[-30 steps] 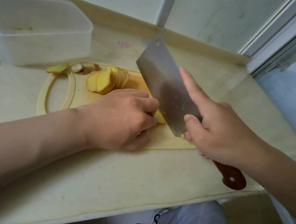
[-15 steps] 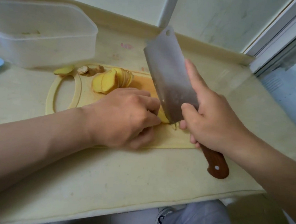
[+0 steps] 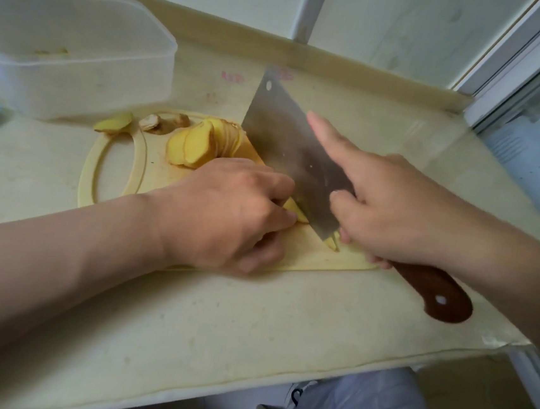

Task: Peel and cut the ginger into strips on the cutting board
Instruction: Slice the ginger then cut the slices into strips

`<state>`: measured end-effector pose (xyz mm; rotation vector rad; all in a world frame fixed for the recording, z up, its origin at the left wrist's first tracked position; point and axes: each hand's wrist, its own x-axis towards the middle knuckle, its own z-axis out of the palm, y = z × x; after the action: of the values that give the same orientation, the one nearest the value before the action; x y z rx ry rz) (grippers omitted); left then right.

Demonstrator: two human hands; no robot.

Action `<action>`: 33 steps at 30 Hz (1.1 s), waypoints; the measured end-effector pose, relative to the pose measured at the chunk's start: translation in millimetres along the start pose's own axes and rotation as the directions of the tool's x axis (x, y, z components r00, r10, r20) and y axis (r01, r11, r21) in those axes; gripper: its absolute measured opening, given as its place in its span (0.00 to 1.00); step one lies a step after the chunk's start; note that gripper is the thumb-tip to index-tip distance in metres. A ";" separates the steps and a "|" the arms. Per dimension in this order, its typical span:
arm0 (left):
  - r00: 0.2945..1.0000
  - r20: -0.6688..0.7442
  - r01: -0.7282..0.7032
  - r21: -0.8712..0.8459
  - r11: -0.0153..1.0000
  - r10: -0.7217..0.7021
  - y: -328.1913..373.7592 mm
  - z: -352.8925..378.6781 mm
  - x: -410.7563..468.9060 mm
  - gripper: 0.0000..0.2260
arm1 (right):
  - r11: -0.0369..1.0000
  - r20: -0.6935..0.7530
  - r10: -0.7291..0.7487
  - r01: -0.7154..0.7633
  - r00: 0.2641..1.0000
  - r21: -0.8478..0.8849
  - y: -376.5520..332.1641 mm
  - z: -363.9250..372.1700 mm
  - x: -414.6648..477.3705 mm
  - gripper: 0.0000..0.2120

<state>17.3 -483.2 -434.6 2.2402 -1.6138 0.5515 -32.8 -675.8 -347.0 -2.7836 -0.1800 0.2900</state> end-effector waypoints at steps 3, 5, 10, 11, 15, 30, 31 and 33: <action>1.000 0.015 -0.006 -0.008 1.000 0.006 0.2 -0.6 -0.4 0.14 | 1.000 0.014 -0.005 0.005 1.000 -0.028 -12.6 -2.2 16.8 0.43; 1.000 0.012 -0.007 -0.003 1.000 0.007 0.7 -1.3 -1.0 0.13 | 1.000 -0.032 -0.003 0.003 0.999 0.012 -13.3 1.6 16.8 0.43; 1.000 -0.021 -0.003 0.016 1.000 0.004 1.5 0.3 -1.0 0.11 | 0.992 -0.182 -0.003 0.025 0.983 0.122 3.4 16.2 -12.4 0.41; 1.000 -0.020 -0.004 0.015 1.000 0.004 1.4 0.6 -0.8 0.11 | 0.992 -0.199 -0.011 0.035 0.980 0.117 6.0 18.3 -16.9 0.41; 1.000 -0.010 0.004 0.015 1.000 -0.004 0.6 1.3 -1.9 0.12 | 0.991 -0.215 -0.052 0.076 0.975 0.106 11.7 22.5 -24.3 0.41; 1.000 0.011 -0.015 0.023 1.000 0.015 0.2 0.7 -1.4 0.12 | 0.997 -0.123 -0.018 0.027 0.992 0.068 -0.9 11.3 -2.3 0.42; 1.000 0.008 -0.014 0.022 1.000 0.014 0.4 0.2 -1.5 0.13 | 0.997 -0.145 -0.023 0.035 0.989 0.076 2.6 13.4 -9.6 0.41; 1.000 0.005 -0.015 0.021 1.000 0.015 0.4 0.1 -1.3 0.13 | 0.996 -0.152 -0.022 0.035 0.988 0.086 7.9 14.8 -21.6 0.41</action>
<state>16.6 -482.2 -435.4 2.2481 -1.6363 0.5702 -56.3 -682.0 -359.6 -2.6988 -0.1659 0.0766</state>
